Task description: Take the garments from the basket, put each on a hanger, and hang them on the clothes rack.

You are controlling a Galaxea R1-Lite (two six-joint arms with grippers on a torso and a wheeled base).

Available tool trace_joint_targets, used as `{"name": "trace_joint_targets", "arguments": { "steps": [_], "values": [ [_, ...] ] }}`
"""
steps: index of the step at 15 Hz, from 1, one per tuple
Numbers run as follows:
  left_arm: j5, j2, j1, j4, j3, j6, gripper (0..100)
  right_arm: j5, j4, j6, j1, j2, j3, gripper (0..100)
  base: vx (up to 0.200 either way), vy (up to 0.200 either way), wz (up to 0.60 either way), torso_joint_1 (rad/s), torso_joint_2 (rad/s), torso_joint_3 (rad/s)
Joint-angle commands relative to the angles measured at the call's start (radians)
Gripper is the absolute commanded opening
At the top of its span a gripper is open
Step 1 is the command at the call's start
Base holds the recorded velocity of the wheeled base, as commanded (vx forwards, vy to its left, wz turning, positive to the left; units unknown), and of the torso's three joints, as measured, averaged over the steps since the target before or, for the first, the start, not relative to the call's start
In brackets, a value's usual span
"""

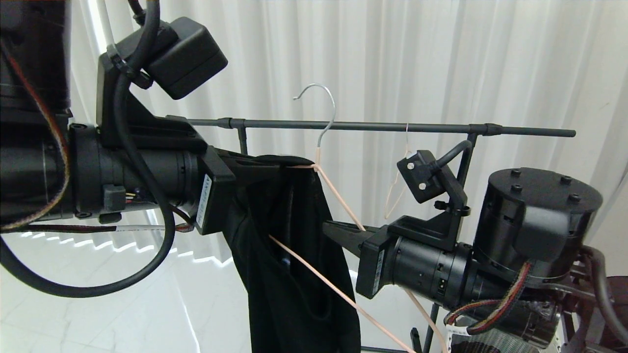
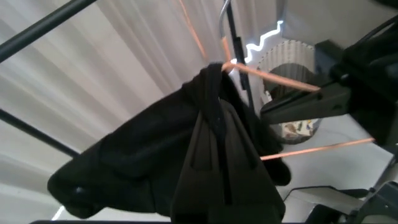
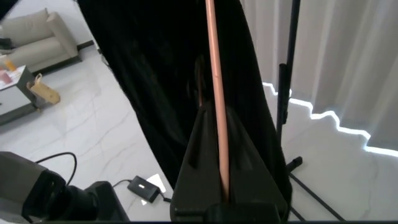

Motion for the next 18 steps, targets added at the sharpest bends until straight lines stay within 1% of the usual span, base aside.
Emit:
{"name": "trace_joint_targets", "arguments": {
  "steps": [1, 2, 5, 8, 11, 13, 14, 18],
  "values": [
    [0.009, 0.005, -0.001, 0.000, 0.003, 0.001, 0, -0.016, 0.000, -0.002, 0.011, -0.011, 0.001, 0, 0.000, 0.000, 0.00, 0.000, 0.00, 0.000],
    [0.015, 0.005, -0.001, 0.000, 0.003, -0.001, 0, -0.028, 0.000, -0.004, 0.014, -0.011, 0.001, 0, 0.000, 0.000, 0.00, 0.000, 0.00, 0.000],
    [0.017, 0.002, -0.004, 0.000, -0.001, 0.001, 0, -0.033, -0.002, -0.008, 0.020, -0.011, -0.002, 0, 0.000, 0.000, 0.00, 0.000, 0.00, 0.000],
    [0.017, 0.000, -0.033, 0.000, 0.002, 0.001, 0, -0.041, -0.004, -0.013, 0.027, -0.011, -0.002, 0, 0.000, 0.000, 0.00, 0.000, 0.00, 0.000],
    [0.017, 0.002, -0.033, 0.000, 0.009, 0.002, 0, -0.047, -0.004, -0.022, 0.027, -0.016, -0.002, 0, 0.000, 0.000, 0.00, 0.000, 0.00, 0.000],
    [0.043, 0.003, -0.031, 0.002, 0.012, 0.015, 0, -0.048, -0.004, -0.022, 0.027, -0.021, -0.002, 0, 0.000, 0.000, 0.00, 0.000, 0.00, 0.000],
    [0.086, 0.009, -0.033, 0.002, 0.012, 0.022, 100, -0.051, -0.004, -0.024, 0.025, -0.025, -0.003, 0, 0.000, 0.000, 0.00, 0.000, 0.00, 0.000],
    [0.083, 0.012, -0.031, -0.006, 0.011, 0.015, 100, -0.054, -0.004, -0.037, 0.014, -0.033, -0.010, 0, 0.000, 0.000, 0.00, 0.000, 0.00, 0.000]
  ]
}}
